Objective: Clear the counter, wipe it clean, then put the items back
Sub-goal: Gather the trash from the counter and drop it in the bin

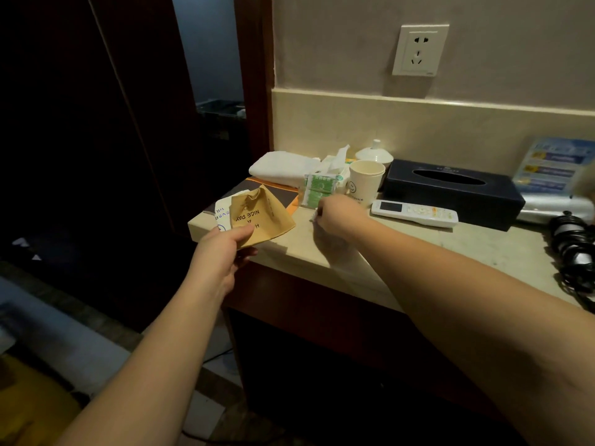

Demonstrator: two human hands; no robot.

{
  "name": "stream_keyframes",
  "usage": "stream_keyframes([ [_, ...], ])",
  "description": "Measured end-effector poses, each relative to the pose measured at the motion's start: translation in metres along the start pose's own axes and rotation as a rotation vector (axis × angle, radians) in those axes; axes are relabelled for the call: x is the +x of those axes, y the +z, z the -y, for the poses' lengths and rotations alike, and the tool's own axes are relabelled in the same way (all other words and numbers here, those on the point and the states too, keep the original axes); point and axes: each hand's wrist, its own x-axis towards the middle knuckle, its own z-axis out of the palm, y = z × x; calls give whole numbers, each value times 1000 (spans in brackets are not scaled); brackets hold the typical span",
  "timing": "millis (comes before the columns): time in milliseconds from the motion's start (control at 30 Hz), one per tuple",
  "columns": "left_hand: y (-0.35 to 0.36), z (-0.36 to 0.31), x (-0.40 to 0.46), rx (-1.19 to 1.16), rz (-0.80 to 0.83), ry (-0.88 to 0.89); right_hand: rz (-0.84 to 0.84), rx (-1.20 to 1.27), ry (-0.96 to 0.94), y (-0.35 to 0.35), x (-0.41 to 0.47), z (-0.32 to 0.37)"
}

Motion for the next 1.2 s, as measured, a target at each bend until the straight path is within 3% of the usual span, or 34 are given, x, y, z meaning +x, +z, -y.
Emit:
stream_keyframes([
  [100,4,2,-7,-5,14,13,-3,140,-3,-9,-12,-6],
  [200,14,0,-17,-32,67,20,-100,463,-33,-38,-49,-23],
  [367,48,3,-44,-39,215,4,-272,908,73,-63,-143,-73],
  [633,145,37,-117,87,511,-9,-407,1256,295,-21,-278,-166],
  [767,197,64,-170,134,677,-36,-468,1311,442,-6,-343,-218],
  [967,270,127,-275,233,943,-143,-548,1203,677,5,-458,-298],
  [1200,326,219,-375,417,1107,-321,-580,1179,992,58,-573,-369],
])
